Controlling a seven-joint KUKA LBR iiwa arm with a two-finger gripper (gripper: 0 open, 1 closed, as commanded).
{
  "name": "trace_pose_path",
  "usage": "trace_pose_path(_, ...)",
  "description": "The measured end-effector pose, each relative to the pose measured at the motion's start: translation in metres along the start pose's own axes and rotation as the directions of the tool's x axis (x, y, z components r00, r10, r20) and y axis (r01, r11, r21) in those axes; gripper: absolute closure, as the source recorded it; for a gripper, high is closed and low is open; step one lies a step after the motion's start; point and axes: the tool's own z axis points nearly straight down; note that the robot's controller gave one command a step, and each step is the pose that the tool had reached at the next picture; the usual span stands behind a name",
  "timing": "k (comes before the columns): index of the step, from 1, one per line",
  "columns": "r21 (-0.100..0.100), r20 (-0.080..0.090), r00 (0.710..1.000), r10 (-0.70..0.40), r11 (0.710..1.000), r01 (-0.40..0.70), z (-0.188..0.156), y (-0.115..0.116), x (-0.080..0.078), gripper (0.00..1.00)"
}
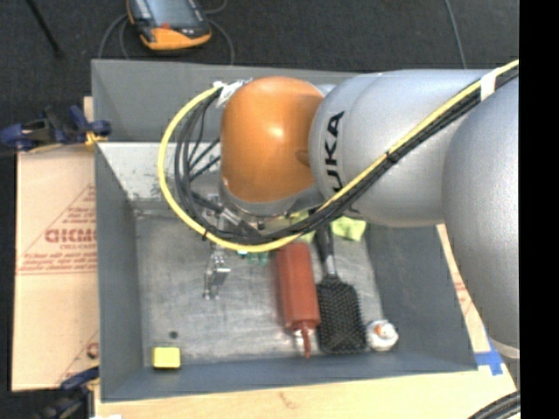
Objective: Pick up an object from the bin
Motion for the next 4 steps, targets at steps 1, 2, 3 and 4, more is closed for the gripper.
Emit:
trace_pose_path(1,-0.002,0.008,1.0,0.004,1.0,-0.004,-0.005,-0.001,-0.002,0.0)
trace_pose_path(2,-0.003,0.01,0.999,0.048,0.999,-0.048,0.007,-0.036,0.031,0.0)
trace_pose_path(3,0.004,0.006,0.999,-0.04,0.999,0.04,0.016,-0.059,0.049,0.0)
trace_pose_path(4,0.002,-0.003,0.966,-0.259,0.966,0.259,-0.021,-0.069,0.06,0.0)
